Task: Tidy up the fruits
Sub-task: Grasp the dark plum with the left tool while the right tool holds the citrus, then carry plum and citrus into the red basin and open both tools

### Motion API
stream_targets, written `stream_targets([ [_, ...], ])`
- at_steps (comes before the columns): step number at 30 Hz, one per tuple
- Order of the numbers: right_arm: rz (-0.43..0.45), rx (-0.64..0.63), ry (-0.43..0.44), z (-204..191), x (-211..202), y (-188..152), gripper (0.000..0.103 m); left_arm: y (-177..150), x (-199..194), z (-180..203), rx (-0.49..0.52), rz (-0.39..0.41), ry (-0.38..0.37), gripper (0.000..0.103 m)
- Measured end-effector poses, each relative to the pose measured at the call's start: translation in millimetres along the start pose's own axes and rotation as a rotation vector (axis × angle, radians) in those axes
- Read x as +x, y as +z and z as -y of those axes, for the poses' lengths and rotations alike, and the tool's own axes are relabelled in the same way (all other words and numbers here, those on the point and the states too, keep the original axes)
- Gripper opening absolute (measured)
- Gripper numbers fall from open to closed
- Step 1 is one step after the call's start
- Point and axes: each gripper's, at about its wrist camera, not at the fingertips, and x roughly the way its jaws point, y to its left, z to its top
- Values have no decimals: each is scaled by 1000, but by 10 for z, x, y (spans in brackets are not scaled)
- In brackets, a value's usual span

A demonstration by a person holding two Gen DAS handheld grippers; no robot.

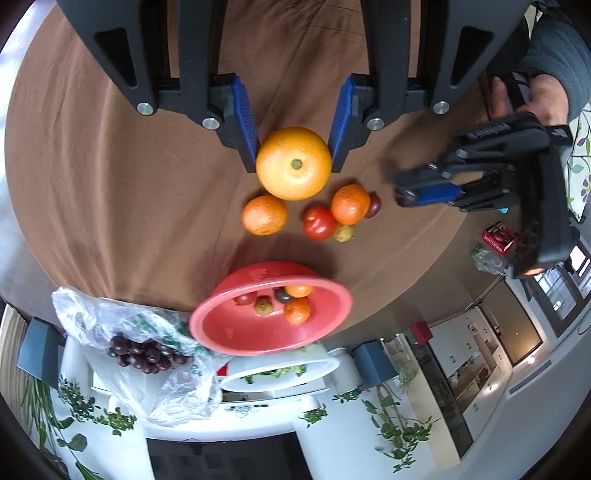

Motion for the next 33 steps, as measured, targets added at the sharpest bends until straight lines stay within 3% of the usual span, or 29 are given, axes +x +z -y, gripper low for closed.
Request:
stream_targets([
  [10, 91, 66, -96, 468, -299, 526, 40, 721, -236, -174, 25, 105, 29, 26],
  [17, 164, 25, -98, 426, -347, 1109, 40, 1338, -84, -217, 51, 130, 19, 26],
  [25, 89, -8, -61, 279, 252, 1476, 40, 1583, 461, -147, 90, 70, 9, 26],
  [33, -11, -45, -71, 209, 813, 1459, 40, 1536, 976, -187, 92, 0, -3, 26],
])
